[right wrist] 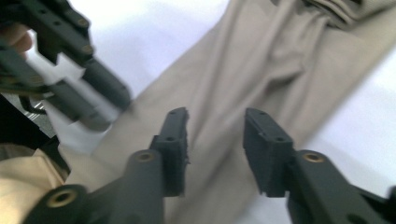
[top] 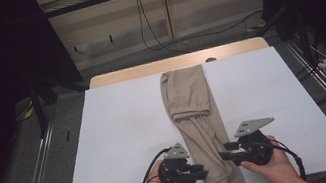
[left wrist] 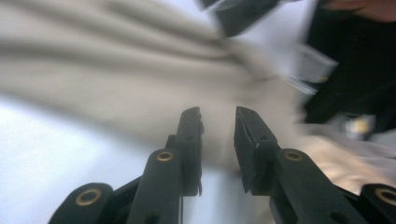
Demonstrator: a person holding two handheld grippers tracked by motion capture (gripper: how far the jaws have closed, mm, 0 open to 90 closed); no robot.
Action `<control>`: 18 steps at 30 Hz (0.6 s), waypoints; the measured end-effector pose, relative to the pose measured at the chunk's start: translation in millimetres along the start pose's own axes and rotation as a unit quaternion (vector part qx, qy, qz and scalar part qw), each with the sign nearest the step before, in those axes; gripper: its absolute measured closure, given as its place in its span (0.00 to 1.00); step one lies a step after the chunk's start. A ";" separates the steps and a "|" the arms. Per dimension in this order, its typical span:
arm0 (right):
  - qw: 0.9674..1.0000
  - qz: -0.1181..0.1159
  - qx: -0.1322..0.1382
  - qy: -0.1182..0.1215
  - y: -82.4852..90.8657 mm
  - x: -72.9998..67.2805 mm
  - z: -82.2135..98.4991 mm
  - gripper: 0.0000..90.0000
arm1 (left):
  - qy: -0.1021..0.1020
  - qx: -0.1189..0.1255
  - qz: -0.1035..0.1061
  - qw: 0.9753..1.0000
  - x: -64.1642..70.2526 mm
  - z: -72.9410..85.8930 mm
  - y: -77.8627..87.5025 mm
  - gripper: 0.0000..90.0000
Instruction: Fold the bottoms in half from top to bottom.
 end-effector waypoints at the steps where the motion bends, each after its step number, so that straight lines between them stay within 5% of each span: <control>1: 1.000 -0.003 -0.005 0.004 -4.5 -1.8 -2.1 0.62 | 0.008 0.004 -0.007 1.000 -4.7 1.4 0.5 0.80; 4: 0.998 0.036 -0.038 0.023 -17.4 -2.9 0.4 0.72 | -0.007 0.001 -0.023 1.000 -10.8 0.4 -1.7 0.79; 6: 0.998 0.044 -0.043 0.017 -19.9 0.3 6.4 0.96 | -0.014 0.000 -0.026 1.000 -10.5 -1.9 -4.1 0.77; 7: 0.998 0.044 -0.042 0.010 -17.9 1.8 8.2 0.98 | -0.021 -0.003 -0.040 0.999 -8.9 -3.3 -5.3 0.75; 10: 0.998 0.055 -0.028 -0.001 -5.8 7.6 11.8 1.00 | -0.050 0.000 -0.029 0.998 -4.8 -7.7 -9.9 0.74; 11: 0.998 0.052 -0.027 -0.008 -2.2 9.4 13.5 1.00 | -0.062 -0.003 -0.043 0.997 -2.9 -8.7 -12.3 0.74; 13: 0.998 0.047 -0.026 -0.018 2.4 11.5 17.2 1.00 | -0.078 -0.008 -0.028 0.997 -0.1 -10.1 -17.8 0.71; 17: 0.997 0.064 -0.052 -0.004 6.3 14.8 30.3 0.99 | -0.114 -0.025 -0.031 0.993 5.4 -6.6 -28.7 0.66; 18: 0.996 0.065 -0.054 -0.004 6.9 15.1 32.9 0.98 | -0.105 -0.027 -0.035 0.993 6.2 -7.3 -28.6 0.67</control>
Point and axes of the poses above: each handheld gripper's, and its own axes: y roughly backward along the jaws, z roughly out of its underside, x roughly to its right, the point moved 3 cm from there along -y, roughly forward along the jaws, and after that the axes turned 10 degrees about z, right-handed, at the moved point
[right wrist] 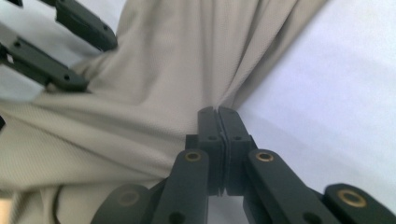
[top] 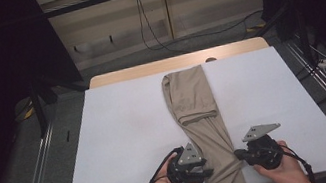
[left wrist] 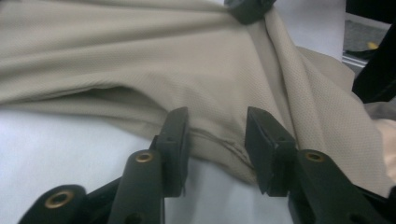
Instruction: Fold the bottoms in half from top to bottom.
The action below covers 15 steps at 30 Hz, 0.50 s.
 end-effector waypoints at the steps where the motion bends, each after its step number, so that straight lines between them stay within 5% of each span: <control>1: 1.000 -0.001 0.000 0.002 0.0 0.1 1.3 0.97 | 0.013 -0.003 -0.003 1.000 0.3 -1.2 0.0 0.67; 6: 1.000 -0.009 -0.004 -0.002 -3.1 -1.2 1.4 0.88 | 0.038 0.001 -0.003 0.999 1.1 -2.2 1.5 0.97; 9: 1.000 -0.001 -0.004 -0.006 -2.0 2.3 1.5 0.71 | 0.050 0.005 -0.005 0.999 2.1 -0.6 8.6 0.98; 15: 0.999 0.001 -0.008 0.035 2.6 -7.9 6.6 0.67 | 0.079 0.003 -0.021 0.997 4.5 8.0 22.7 0.98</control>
Point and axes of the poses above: each handheld gripper's, and its own axes: y roughly backward along the jaws, z roughly out of its underside, x roughly to its right, the point moved 3 cm from there along -y, roughly forward along the jaws, and after that the axes turned 10 degrees about z, right-handed, at the moved point
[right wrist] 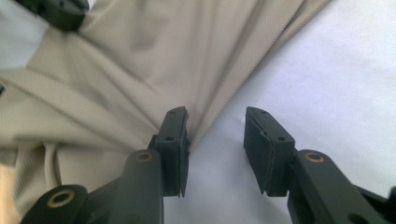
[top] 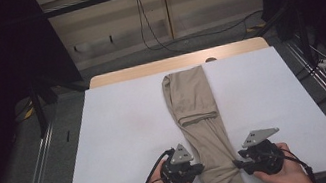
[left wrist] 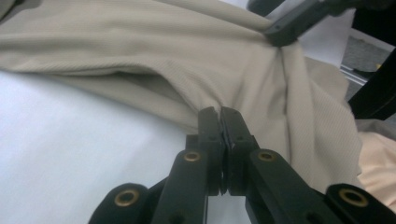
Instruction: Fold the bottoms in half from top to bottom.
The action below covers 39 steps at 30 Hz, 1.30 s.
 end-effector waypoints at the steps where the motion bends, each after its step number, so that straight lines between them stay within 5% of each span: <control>1: 1.000 0.007 -0.001 0.004 1.4 -1.1 1.1 0.71 | 0.008 -0.001 0.004 1.000 -0.7 2.1 -0.3 0.98; 5: 1.000 0.014 -0.003 0.003 3.9 -1.3 2.8 0.78 | 0.024 0.001 0.016 1.000 -2.5 4.6 2.6 0.93; 7: 1.000 0.014 0.002 0.006 6.0 -2.4 3.1 0.76 | 0.011 0.008 0.009 1.000 -0.5 3.3 7.5 0.89; 11: 0.999 0.008 0.043 0.005 11.4 -2.0 -3.5 0.74 | -0.054 0.020 0.012 0.998 5.8 -5.0 6.7 0.79; 14: 0.998 -0.002 0.054 0.021 10.4 -4.6 -9.7 0.81 | -0.116 0.017 0.013 0.993 10.7 -8.9 -2.4 0.75; 15: 0.998 0.009 0.054 0.023 10.5 -4.5 -12.2 0.82 | -0.124 0.009 0.026 0.992 11.6 -9.2 -5.5 0.75; 16: 0.998 -0.004 0.058 0.021 10.5 -4.1 -14.6 0.83 | -0.125 0.003 0.022 0.992 11.5 -8.6 -8.2 0.75; 18: 0.997 -0.030 0.063 0.016 8.8 -3.1 -16.2 0.82 | -0.101 -0.032 0.028 0.994 9.9 -3.0 -13.9 0.85; 20: 0.997 -0.054 0.051 0.009 3.3 -5.3 -12.9 0.77 | -0.078 -0.026 0.032 0.996 10.1 0.6 -12.9 0.89; 23: 0.998 -0.054 0.022 0.028 -5.1 -13.3 -5.9 0.65 | -0.046 -0.032 0.039 0.998 15.4 5.4 -8.0 0.93; 27: 0.997 -0.049 0.021 0.054 -1.7 -21.1 -1.5 0.57 | -0.027 -0.025 0.068 0.997 22.3 11.3 -3.3 0.83; 30: 0.997 -0.056 0.011 0.045 3.0 -20.6 2.1 0.56 | -0.017 -0.031 0.089 0.995 22.2 9.1 -0.8 0.82; 34: 0.997 -0.056 0.032 0.035 5.9 -12.4 -7.3 0.50 | -0.007 -0.007 0.069 0.998 12.7 1.8 4.5 0.67; 37: 0.997 -0.049 0.054 0.017 4.5 5.5 -23.1 0.49 | -0.023 0.014 0.017 0.999 -9.2 -8.9 12.8 0.55; 39: 0.997 -0.032 0.068 0.017 -1.2 19.4 -37.8 0.50 | -0.015 0.031 -0.020 0.999 -30.8 -18.4 16.6 0.49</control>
Point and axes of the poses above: each handheld gripper's, and its own axes: y roughly backward along the jaws, z roughly out of its underside, x roughly to its right, the point moved 3 cm from there along -y, roughly forward along the jaws, and after that the axes turned 10 degrees about z, right-handed, at the moved point
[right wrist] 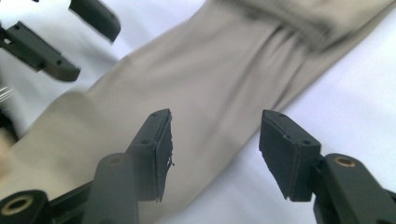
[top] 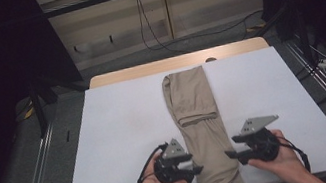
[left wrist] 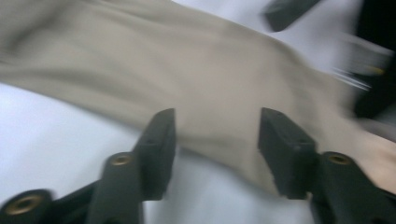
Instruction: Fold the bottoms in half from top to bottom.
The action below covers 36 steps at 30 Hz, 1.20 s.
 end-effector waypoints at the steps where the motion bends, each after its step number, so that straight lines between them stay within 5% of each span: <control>1: 1.000 0.001 0.006 0.001 -5.2 7.1 -7.8 0.52 | 0.013 0.013 -0.020 1.000 -14.2 -6.0 0.2 0.46; 7: 0.999 0.039 0.018 0.009 -53.0 45.3 -49.8 0.49 | 0.034 0.036 -0.077 0.996 -70.2 -31.2 -6.5 0.46; 10: 0.999 0.043 0.005 0.009 -76.6 54.3 -55.2 0.44 | 0.050 0.045 -0.081 0.994 -91.3 -37.2 -13.8 0.46; 11: 0.999 0.048 0.002 0.012 -82.3 54.9 -55.6 0.42 | 0.062 0.042 -0.067 0.995 -96.5 -37.4 -19.3 0.45; 14: 0.997 0.065 -0.007 0.035 -92.7 54.3 -57.8 0.42 | 0.034 0.009 -0.088 0.996 -103.7 -35.8 -29.3 0.42; 18: 0.996 0.081 0.001 0.035 -97.6 57.6 -64.9 0.52 | 0.038 0.028 -0.105 0.993 -113.7 -37.3 -29.7 0.46; 25: 0.996 0.078 0.012 0.039 -105.1 56.3 -68.1 0.63 | 0.054 0.052 -0.105 0.992 -124.3 -46.7 -26.7 0.76; 27: 0.996 0.079 0.016 0.044 -104.1 55.2 -68.9 0.63 | 0.043 0.045 -0.107 0.992 -126.6 -47.3 -28.6 0.79; 32: 0.995 0.078 0.011 0.058 -108.3 52.5 -67.0 0.55 | 0.058 0.049 -0.098 0.992 -131.2 -47.1 -36.3 0.80; 36: 0.997 0.071 0.015 0.040 -109.1 54.2 -69.7 0.78 | 0.058 0.044 -0.092 0.993 -131.7 -47.3 -37.3 0.77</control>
Point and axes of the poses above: each handheld gripper's, and its own axes: y roughly backward along the jaws, z roughly out of its underside, x roughly to its right, the point moved 3 cm from there along -y, roughly forward along the jaws, and after that the axes turned 10 degrees about z, right-handed, at the moved point
